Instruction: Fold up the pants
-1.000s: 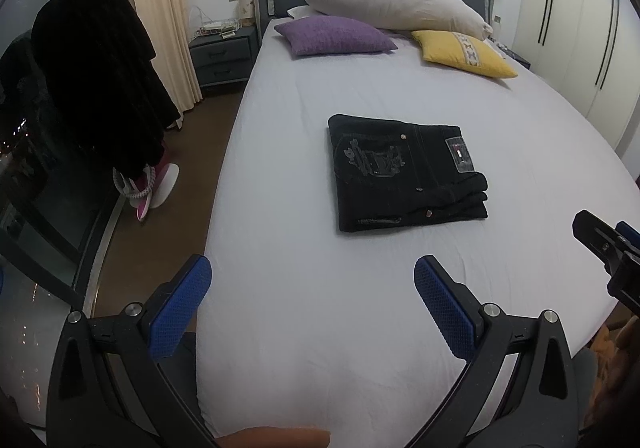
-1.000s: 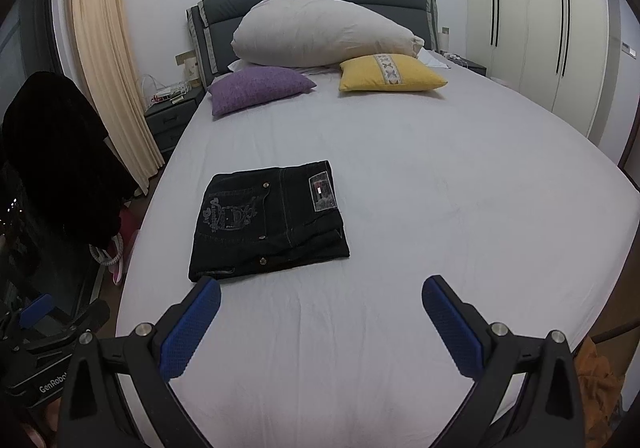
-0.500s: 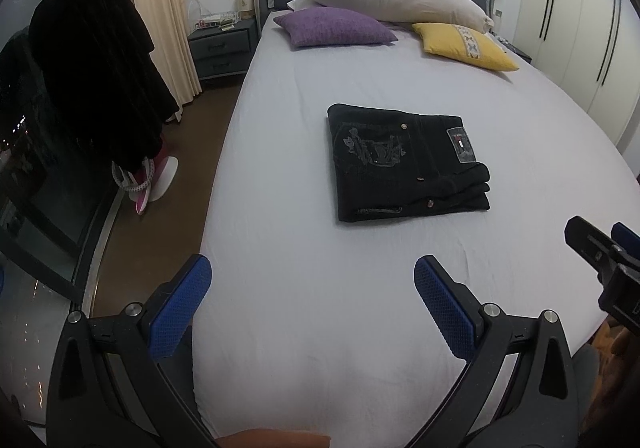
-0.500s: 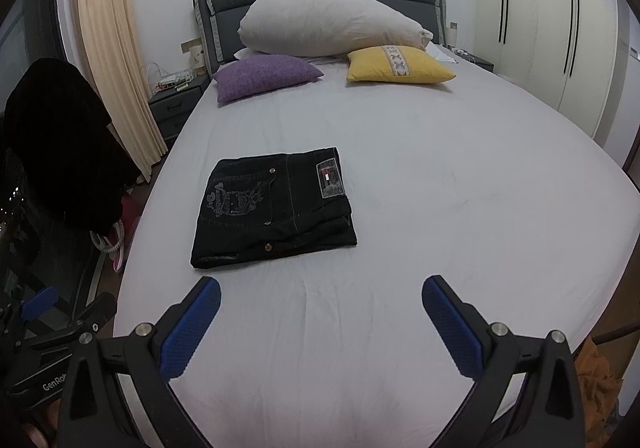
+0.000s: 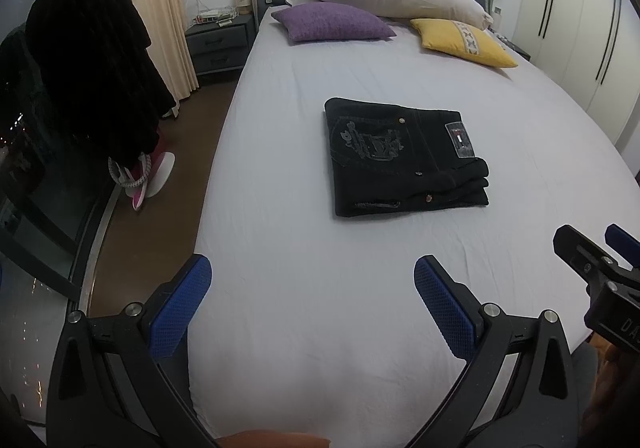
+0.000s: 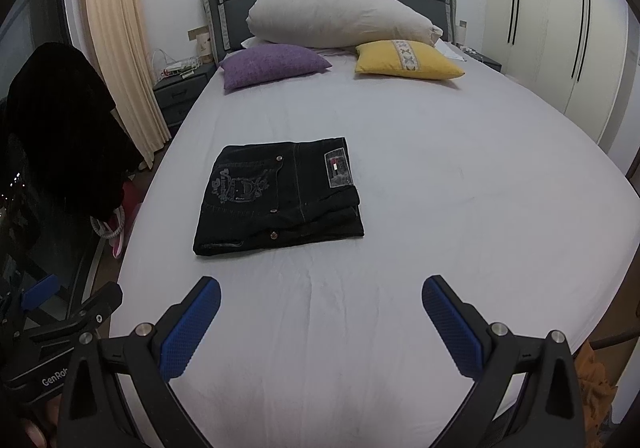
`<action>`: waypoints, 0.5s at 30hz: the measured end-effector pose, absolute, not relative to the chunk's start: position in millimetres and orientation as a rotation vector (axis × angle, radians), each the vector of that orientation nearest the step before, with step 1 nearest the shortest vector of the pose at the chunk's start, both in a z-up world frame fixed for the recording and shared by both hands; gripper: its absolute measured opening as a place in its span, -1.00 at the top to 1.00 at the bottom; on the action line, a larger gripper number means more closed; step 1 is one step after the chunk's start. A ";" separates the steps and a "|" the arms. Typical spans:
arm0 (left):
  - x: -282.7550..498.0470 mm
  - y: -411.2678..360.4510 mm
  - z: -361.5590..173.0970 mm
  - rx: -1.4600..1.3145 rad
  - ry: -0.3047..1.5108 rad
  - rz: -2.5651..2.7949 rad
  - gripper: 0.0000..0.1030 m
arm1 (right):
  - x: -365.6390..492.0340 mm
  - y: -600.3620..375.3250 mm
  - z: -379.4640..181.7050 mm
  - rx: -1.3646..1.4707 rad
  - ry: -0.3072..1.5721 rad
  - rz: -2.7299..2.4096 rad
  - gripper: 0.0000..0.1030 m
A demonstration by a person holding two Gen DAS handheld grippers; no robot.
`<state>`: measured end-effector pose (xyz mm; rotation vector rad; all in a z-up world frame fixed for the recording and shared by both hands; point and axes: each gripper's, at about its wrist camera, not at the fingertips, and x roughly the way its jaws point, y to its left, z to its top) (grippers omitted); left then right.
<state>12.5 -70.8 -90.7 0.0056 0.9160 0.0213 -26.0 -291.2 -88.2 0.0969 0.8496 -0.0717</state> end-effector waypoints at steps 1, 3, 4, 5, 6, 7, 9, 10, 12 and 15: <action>12.8 -70.6 -91.0 0.006 0.917 0.021 -1.00 | -25.7 -290.9 -88.1 0.096 0.851 -0.071 -1.00; 13.5 -70.1 -92.1 0.006 0.920 0.020 -1.00 | -25.1 -289.6 -88.9 0.095 0.854 -0.069 -1.00; 13.8 -70.0 -92.6 0.006 0.921 0.021 -1.00 | -24.6 -289.1 -89.5 0.094 0.856 -0.068 -1.00; 13.9 -69.8 -93.1 0.006 0.922 0.021 -1.00 | -24.3 -288.8 -90.1 0.094 0.858 -0.068 -1.00; 14.2 -69.6 -93.7 0.006 0.924 0.021 -1.00 | -23.9 -288.4 -90.7 0.093 0.860 -0.067 -1.00; 14.4 -69.5 -94.2 0.006 0.925 0.021 -1.00 | -23.6 -288.0 -91.2 0.093 0.862 -0.066 -1.00; 15.3 -69.6 -95.0 0.007 0.928 0.020 -1.00 | -23.2 -287.3 -91.9 0.093 0.866 -0.065 -1.00; 15.3 -69.7 -95.4 0.007 0.929 0.020 -1.00 | -23.2 -287.3 -92.0 0.093 0.867 -0.065 -1.00; 15.8 -69.8 -96.0 0.007 0.931 0.019 -1.00 | -22.7 -286.7 -92.9 0.093 0.870 -0.065 -1.00; 16.1 -69.7 -96.4 0.008 0.932 0.019 -1.00 | -22.6 -286.3 -93.7 0.093 0.873 -0.064 -1.00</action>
